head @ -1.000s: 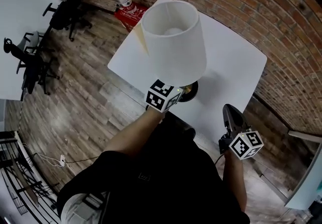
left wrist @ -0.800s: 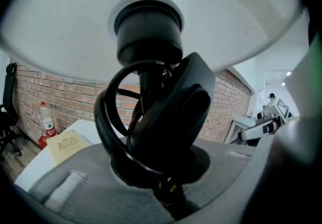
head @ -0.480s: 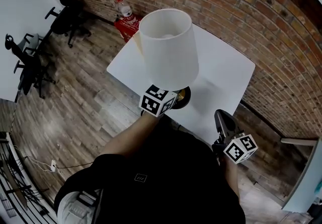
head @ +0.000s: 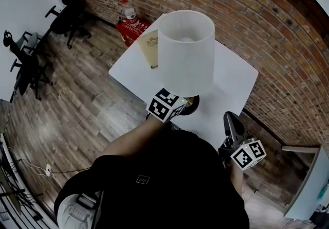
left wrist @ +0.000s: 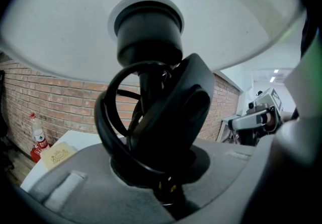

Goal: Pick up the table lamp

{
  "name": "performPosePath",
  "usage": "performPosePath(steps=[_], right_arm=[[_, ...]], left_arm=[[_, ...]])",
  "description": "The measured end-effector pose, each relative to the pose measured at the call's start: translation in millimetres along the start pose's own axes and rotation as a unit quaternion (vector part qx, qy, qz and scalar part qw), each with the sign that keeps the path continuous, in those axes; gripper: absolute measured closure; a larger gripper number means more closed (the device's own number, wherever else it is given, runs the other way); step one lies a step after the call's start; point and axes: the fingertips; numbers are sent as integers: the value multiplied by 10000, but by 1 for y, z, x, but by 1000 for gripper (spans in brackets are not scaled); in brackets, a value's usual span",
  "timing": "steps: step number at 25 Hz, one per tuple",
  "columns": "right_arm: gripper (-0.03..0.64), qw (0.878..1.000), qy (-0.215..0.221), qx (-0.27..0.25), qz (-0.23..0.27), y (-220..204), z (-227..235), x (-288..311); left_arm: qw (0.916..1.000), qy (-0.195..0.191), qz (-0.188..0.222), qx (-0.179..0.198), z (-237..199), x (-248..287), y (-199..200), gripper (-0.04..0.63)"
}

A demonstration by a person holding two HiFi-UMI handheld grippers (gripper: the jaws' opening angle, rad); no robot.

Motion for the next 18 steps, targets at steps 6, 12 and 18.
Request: performPosePath(steps=[6,12,18], right_arm=[[604,9993,-100,-348,30,20,-7,1],[604,9985,-199,-511,-59,20,-9,1],[604,9989,-139,-406,-163,14,-14,8]], left_arm=[[9996,-163,-4,211,1,-3,11,543],[9993,-295,21,212,3,0,13,543],[9991,-370,-23,185,2,-1,9,543]])
Point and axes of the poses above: the fingertips, and each gripper's own axes: x forward along the fingers, z to its right, y out of its top, and after that the axes turned 15 degrees about -x, right-handed
